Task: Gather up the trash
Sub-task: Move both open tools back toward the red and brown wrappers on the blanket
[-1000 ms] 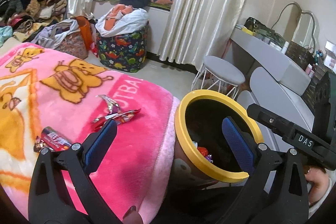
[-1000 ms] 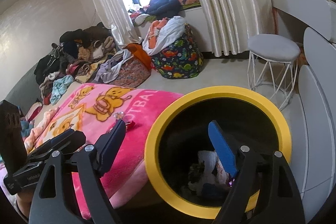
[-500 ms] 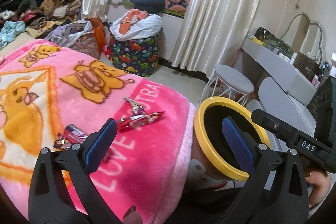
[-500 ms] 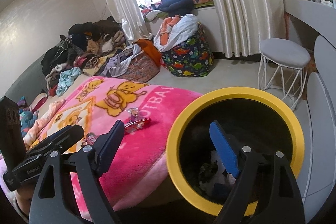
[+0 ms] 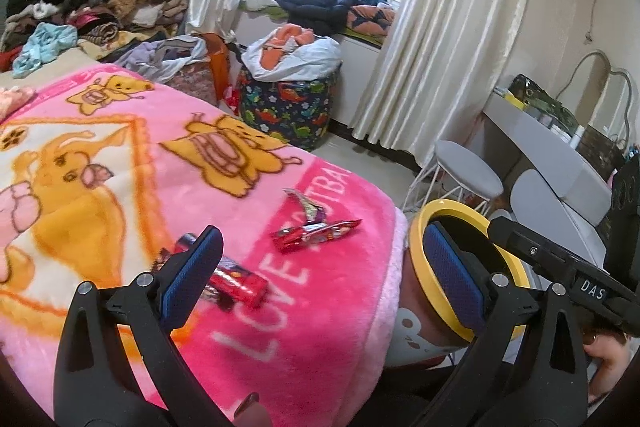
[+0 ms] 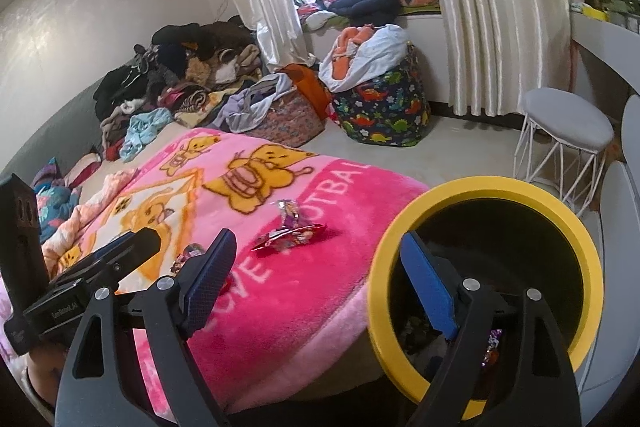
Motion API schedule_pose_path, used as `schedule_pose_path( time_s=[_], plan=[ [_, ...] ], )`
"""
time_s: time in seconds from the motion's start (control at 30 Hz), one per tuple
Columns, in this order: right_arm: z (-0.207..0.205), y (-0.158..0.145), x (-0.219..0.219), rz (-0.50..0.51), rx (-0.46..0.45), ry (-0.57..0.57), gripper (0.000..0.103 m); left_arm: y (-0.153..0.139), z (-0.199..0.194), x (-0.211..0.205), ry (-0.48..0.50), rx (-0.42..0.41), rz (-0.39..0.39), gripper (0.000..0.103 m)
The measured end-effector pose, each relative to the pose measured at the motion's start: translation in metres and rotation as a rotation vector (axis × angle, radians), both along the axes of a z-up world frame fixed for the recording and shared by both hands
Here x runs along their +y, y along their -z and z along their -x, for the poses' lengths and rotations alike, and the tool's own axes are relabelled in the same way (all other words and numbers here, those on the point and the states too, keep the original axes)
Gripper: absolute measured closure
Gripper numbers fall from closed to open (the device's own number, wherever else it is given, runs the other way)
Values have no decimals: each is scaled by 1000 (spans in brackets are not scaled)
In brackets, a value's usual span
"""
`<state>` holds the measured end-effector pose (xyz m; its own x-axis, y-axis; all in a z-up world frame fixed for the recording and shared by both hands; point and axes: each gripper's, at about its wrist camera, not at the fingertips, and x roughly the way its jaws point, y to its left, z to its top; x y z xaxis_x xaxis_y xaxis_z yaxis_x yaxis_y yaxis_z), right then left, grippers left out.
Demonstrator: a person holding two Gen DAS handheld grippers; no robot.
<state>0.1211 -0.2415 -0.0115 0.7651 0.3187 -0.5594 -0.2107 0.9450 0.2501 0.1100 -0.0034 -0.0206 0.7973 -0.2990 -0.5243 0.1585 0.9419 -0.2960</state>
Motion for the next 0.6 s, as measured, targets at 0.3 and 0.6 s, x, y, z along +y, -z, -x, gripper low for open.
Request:
schedule_pose_path(
  time_s=[0.3,0.6],
  plan=[
    [-10,1,26,27,2,-52,20,10,4,32,-64,25,9,11],
    [-36,16,56,43,42,-81,20,31,4,61,-129,84,21,11]
  ],
)
